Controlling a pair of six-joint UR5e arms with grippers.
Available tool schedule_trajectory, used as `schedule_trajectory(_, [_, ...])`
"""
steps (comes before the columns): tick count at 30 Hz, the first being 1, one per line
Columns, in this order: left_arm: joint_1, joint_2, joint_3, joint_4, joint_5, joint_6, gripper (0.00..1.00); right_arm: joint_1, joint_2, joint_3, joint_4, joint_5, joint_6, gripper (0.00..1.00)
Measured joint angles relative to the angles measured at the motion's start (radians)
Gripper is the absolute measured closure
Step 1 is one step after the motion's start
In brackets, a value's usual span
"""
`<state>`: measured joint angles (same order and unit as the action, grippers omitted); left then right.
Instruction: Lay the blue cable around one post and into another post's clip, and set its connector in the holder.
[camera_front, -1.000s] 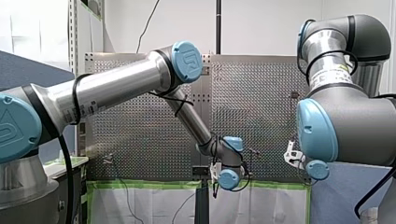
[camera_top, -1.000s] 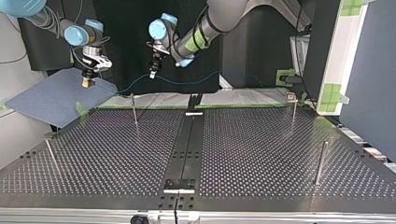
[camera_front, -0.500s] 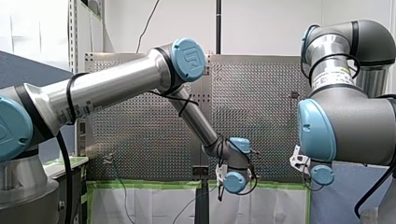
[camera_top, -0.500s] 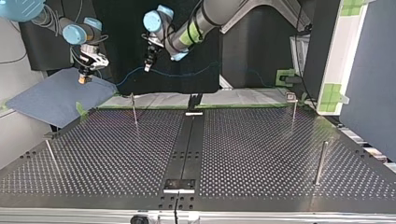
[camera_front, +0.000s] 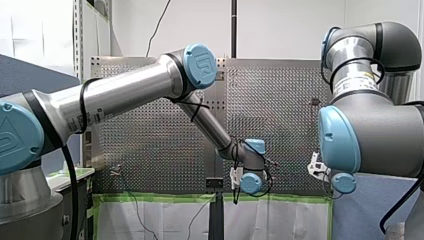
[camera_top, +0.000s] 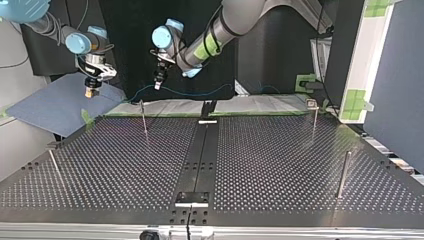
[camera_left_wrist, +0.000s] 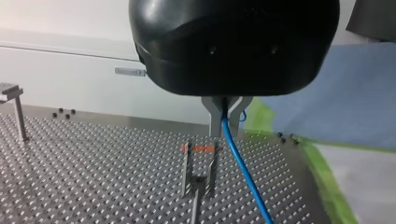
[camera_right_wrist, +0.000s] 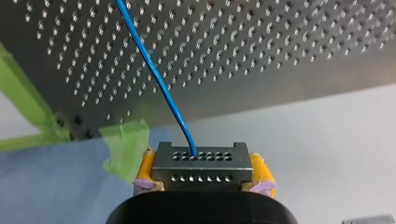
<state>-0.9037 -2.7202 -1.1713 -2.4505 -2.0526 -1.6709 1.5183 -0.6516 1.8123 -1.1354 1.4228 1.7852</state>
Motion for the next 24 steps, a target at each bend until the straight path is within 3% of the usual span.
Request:
schedule_trajectory(11, [0.056,-0.001,0.029,-0.022,0.038,-0.007,1.00,0.024,0.000,-0.052,0.030,-0.061,-0.011,1.00])
schedule_trajectory(19, [0.072,0.000,0.053,-0.047,0.059,-0.020,1.00,0.031,0.000,-0.064,0.036,-0.074,-0.005,1.00])
schedule_trajectory(24, [0.067,0.000,0.054,-0.067,0.068,-0.021,1.00,0.025,0.000,-0.065,0.043,-0.059,0.005,1.00])
